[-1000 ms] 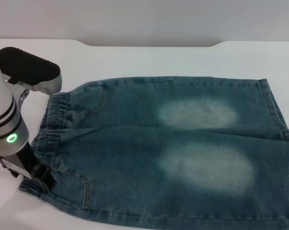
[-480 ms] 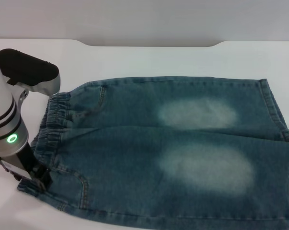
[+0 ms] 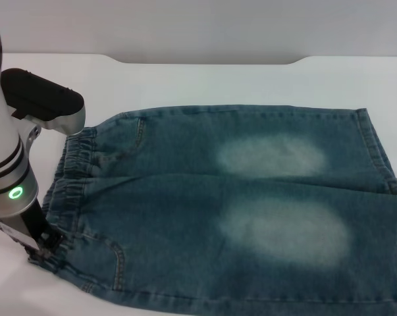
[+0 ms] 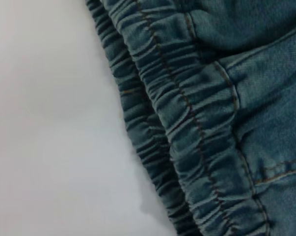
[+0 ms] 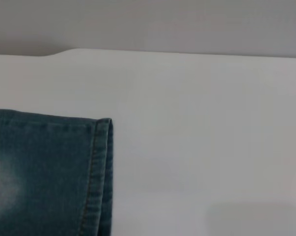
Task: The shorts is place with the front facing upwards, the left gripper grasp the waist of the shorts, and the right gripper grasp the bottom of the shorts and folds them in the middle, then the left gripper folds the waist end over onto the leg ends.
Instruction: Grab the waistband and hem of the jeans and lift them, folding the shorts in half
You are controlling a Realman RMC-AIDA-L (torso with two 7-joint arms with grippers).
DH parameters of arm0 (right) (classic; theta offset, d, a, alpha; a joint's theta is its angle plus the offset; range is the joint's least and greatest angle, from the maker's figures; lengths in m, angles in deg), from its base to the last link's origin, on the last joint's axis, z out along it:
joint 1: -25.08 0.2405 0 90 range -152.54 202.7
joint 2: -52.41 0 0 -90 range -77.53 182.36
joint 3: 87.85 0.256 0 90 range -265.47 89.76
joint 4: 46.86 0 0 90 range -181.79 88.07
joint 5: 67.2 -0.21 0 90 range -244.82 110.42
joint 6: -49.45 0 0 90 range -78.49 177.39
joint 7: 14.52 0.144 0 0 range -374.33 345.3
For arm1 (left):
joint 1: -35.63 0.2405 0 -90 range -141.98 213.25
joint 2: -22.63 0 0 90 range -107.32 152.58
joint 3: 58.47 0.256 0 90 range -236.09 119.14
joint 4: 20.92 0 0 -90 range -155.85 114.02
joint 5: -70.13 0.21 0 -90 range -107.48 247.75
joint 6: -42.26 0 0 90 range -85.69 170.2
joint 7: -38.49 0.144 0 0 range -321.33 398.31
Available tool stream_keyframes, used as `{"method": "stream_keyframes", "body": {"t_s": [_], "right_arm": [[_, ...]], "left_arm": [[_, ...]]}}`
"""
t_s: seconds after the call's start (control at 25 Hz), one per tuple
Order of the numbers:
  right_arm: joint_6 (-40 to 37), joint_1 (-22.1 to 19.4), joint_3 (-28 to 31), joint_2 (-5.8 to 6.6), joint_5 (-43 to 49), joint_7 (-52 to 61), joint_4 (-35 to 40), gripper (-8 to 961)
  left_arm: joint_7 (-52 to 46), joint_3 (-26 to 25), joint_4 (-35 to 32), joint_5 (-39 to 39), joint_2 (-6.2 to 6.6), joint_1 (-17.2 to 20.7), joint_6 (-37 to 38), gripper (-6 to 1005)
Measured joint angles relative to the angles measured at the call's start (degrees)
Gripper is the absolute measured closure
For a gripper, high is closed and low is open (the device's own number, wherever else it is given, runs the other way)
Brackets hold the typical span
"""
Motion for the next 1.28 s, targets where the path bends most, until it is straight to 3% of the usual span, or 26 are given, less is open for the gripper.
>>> {"method": "stream_keyframes", "body": {"t_s": [0.32, 0.6, 0.92, 1.28], "right_arm": [[0.85, -0.73, -1.18, -0.14, -0.02, 0.8, -1.57, 342], [1.81, -1.18, -1.72, -0.14, -1.63, 1.56, -1.95, 343], [9.56, -0.71, -2.02, -0.07, -2.15, 3.53, -4.93, 343], [11.07, -2.37, -9.98, -0.13, -2.44, 7.07, -3.55, 344]], "left_arm": [[-0.01, 0.07, 1.75, 0.0, 0.05, 0.03, -0.09, 973], [0.06, 0.08, 3.82, 0.02, 0.08, 0.26, -1.33, 976], [-0.04, 0.46, 6.65, 0.08, 0.07, 0.47, -2.12, 972], [-0.02, 0.87, 6.62, 0.09, 0.01, 0.06, -1.77, 965]]}}
